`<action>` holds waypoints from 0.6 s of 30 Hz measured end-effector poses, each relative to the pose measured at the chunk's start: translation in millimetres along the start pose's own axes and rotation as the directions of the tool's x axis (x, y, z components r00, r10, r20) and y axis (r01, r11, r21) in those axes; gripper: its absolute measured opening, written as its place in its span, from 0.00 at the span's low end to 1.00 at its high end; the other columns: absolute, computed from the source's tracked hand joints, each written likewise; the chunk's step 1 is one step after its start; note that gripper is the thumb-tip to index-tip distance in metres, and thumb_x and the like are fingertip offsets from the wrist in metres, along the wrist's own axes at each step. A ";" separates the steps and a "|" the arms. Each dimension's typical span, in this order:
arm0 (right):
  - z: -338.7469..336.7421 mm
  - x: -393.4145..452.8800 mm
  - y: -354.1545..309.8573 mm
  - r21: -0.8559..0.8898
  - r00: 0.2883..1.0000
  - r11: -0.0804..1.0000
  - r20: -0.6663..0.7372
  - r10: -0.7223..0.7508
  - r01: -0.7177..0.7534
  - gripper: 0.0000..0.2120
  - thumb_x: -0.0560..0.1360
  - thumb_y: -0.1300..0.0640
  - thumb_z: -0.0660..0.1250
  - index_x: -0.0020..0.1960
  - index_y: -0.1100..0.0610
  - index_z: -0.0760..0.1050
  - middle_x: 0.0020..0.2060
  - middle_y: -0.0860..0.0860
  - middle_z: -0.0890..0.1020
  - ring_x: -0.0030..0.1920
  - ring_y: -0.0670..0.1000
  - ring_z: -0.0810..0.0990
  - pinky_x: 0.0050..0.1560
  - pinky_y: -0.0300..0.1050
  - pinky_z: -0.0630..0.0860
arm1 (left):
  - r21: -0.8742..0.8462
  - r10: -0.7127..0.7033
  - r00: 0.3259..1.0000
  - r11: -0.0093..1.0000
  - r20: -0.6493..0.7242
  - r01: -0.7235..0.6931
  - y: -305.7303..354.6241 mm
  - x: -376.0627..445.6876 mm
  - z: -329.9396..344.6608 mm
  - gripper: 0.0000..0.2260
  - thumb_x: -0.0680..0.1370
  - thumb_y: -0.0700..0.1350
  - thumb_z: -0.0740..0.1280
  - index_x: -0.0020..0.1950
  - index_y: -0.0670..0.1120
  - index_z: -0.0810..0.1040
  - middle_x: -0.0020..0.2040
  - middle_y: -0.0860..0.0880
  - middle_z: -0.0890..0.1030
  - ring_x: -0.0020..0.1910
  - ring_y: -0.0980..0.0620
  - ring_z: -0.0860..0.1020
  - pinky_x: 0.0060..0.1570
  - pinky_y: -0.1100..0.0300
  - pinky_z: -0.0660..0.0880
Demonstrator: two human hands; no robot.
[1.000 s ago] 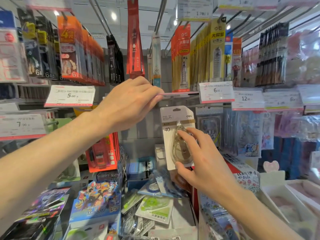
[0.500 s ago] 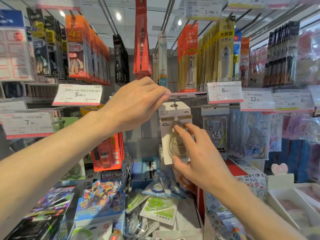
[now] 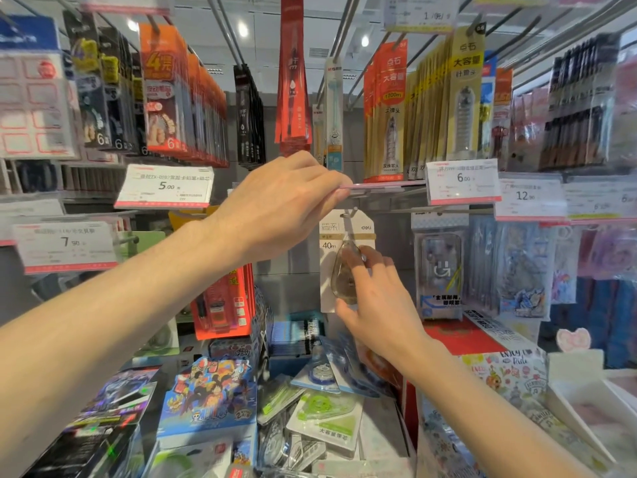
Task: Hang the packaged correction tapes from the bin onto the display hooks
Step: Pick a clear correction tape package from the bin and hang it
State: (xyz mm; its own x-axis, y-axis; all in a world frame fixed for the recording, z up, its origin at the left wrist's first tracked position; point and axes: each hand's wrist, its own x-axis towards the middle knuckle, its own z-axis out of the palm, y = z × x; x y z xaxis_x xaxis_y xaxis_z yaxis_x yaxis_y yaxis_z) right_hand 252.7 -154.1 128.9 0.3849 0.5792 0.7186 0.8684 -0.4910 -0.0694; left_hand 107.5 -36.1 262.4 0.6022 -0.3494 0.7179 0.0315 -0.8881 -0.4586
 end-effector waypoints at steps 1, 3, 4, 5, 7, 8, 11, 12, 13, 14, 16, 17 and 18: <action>3.5 4.5 -0.5 -0.003 1.000 1.000 0.005 0.012 -0.012 0.35 0.74 0.50 0.67 0.77 0.53 0.56 0.72 0.57 0.64 0.68 0.59 0.64 0.61 0.53 0.74 | 0.003 0.003 1.000 1.000 0.001 -0.003 0.1 -0.1 -0.1 0.21 0.86 0.53 0.50 0.67 0.45 0.77 0.57 0.48 0.85 0.56 0.44 0.78 0.49 0.44 0.78; 10.1 12.2 -0.7 -0.017 0.999 0.999 0.019 0.037 -0.037 0.35 0.73 0.52 0.67 0.76 0.54 0.57 0.71 0.57 0.64 0.68 0.59 0.64 0.62 0.53 0.73 | 0.005 0.010 1.000 1.000 -0.001 -0.010 -0.3 0.0 0.1 0.21 0.86 0.52 0.50 0.66 0.45 0.78 0.55 0.48 0.85 0.55 0.43 0.78 0.49 0.44 0.78; 13.8 15.3 -0.3 -0.027 0.998 0.998 0.026 0.049 -0.048 0.35 0.73 0.52 0.68 0.76 0.55 0.57 0.71 0.57 0.64 0.68 0.59 0.63 0.62 0.53 0.73 | 0.006 0.011 1.000 1.000 -0.002 -0.011 -0.8 0.1 0.0 0.21 0.86 0.52 0.50 0.66 0.45 0.78 0.55 0.47 0.85 0.55 0.43 0.78 0.48 0.43 0.78; 18.2 17.9 0.4 -0.043 0.998 0.998 0.032 0.057 -0.056 0.36 0.72 0.53 0.68 0.76 0.56 0.58 0.70 0.58 0.65 0.68 0.59 0.64 0.62 0.53 0.74 | 0.009 0.014 1.000 1.000 -0.003 -0.014 -1.3 0.0 0.0 0.20 0.86 0.52 0.51 0.66 0.44 0.78 0.54 0.47 0.85 0.54 0.43 0.78 0.48 0.43 0.78; 28.4 22.1 2.3 -0.077 0.998 0.995 0.030 0.060 -0.057 0.36 0.71 0.54 0.70 0.75 0.58 0.60 0.67 0.59 0.68 0.65 0.59 0.67 0.59 0.55 0.76 | 0.018 0.023 1.000 1.000 -0.008 -0.023 -1.7 -0.1 0.1 0.20 0.86 0.51 0.51 0.65 0.44 0.78 0.54 0.47 0.85 0.54 0.43 0.78 0.47 0.43 0.78; 34.7 24.1 4.0 -0.090 0.998 0.994 0.022 0.056 -0.054 0.35 0.71 0.54 0.71 0.74 0.60 0.63 0.65 0.60 0.71 0.63 0.60 0.70 0.56 0.57 0.77 | 0.021 0.028 1.000 0.999 -0.009 -0.028 -1.5 -0.1 0.0 0.20 0.86 0.51 0.51 0.65 0.44 0.78 0.54 0.47 0.85 0.53 0.43 0.78 0.47 0.43 0.78; 49.0 29.5 9.1 -0.107 0.997 0.992 0.010 0.074 -0.073 0.36 0.67 0.56 0.76 0.71 0.62 0.68 0.59 0.61 0.77 0.56 0.61 0.75 0.48 0.57 0.79 | 0.022 0.030 1.000 0.999 -0.009 -0.029 -0.2 0.6 -0.5 0.21 0.86 0.52 0.50 0.65 0.45 0.78 0.54 0.48 0.85 0.53 0.43 0.79 0.46 0.44 0.77; 50.7 30.7 9.5 -0.113 0.997 0.991 0.017 0.079 -0.077 0.36 0.66 0.57 0.76 0.70 0.63 0.69 0.59 0.62 0.77 0.56 0.62 0.76 0.47 0.57 0.79 | 0.021 0.029 1.000 0.999 -0.008 -0.029 0.1 0.6 -0.4 0.21 0.86 0.52 0.50 0.65 0.45 0.78 0.54 0.48 0.85 0.54 0.44 0.79 0.46 0.44 0.77; 51.6 31.1 9.5 -0.119 0.996 0.990 0.020 0.081 -0.078 0.36 0.65 0.58 0.76 0.70 0.63 0.69 0.60 0.63 0.77 0.56 0.63 0.76 0.47 0.57 0.79 | 0.020 0.028 1.000 0.999 -0.006 -0.028 0.2 0.3 -0.2 0.21 0.86 0.52 0.49 0.66 0.46 0.78 0.54 0.49 0.85 0.54 0.44 0.79 0.46 0.45 0.76; 51.8 31.3 9.4 -0.123 0.997 0.989 0.021 0.080 -0.077 0.36 0.65 0.59 0.76 0.70 0.64 0.69 0.61 0.63 0.76 0.57 0.64 0.76 0.47 0.58 0.78 | 0.020 0.028 1.000 0.999 -0.004 -0.028 0.1 -0.2 0.1 0.21 0.86 0.52 0.49 0.66 0.46 0.78 0.54 0.49 0.85 0.54 0.44 0.79 0.46 0.46 0.75; 49.2 29.8 9.0 -0.133 0.997 0.989 0.024 0.072 -0.068 0.37 0.67 0.59 0.75 0.72 0.63 0.67 0.64 0.64 0.75 0.60 0.64 0.75 0.51 0.58 0.77 | 0.026 0.024 1.000 0.999 0.000 -0.024 -0.2 -1.7 1.0 0.21 0.86 0.52 0.50 0.67 0.47 0.78 0.55 0.49 0.85 0.54 0.44 0.79 0.46 0.48 0.74; 45.8 28.1 7.9 -0.138 0.997 0.988 0.033 0.066 -0.061 0.37 0.68 0.57 0.74 0.73 0.63 0.65 0.65 0.63 0.73 0.62 0.63 0.73 0.55 0.58 0.76 | 0.032 0.023 1.000 0.999 0.001 -0.023 -0.2 -2.6 1.7 0.21 0.86 0.52 0.50 0.67 0.47 0.77 0.56 0.49 0.84 0.55 0.44 0.79 0.46 0.48 0.73; 41.5 25.8 6.6 -0.139 0.997 0.989 0.042 0.060 -0.054 0.37 0.70 0.56 0.72 0.75 0.61 0.63 0.67 0.62 0.71 0.65 0.62 0.71 0.58 0.57 0.73 | 0.038 0.022 1.000 0.999 0.002 -0.022 -0.2 -3.2 2.4 0.20 0.86 0.52 0.50 0.67 0.47 0.77 0.57 0.49 0.84 0.55 0.44 0.79 0.47 0.47 0.73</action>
State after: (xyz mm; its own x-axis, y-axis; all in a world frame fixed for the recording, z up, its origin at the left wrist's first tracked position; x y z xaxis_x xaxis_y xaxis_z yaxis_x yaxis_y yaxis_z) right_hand 281.3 -115.4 118.2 0.4491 0.5755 0.6835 0.7944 -0.6073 -0.0106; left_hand 107.4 -34.1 259.0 0.6046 -0.3685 0.7062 0.0481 -0.8680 -0.4942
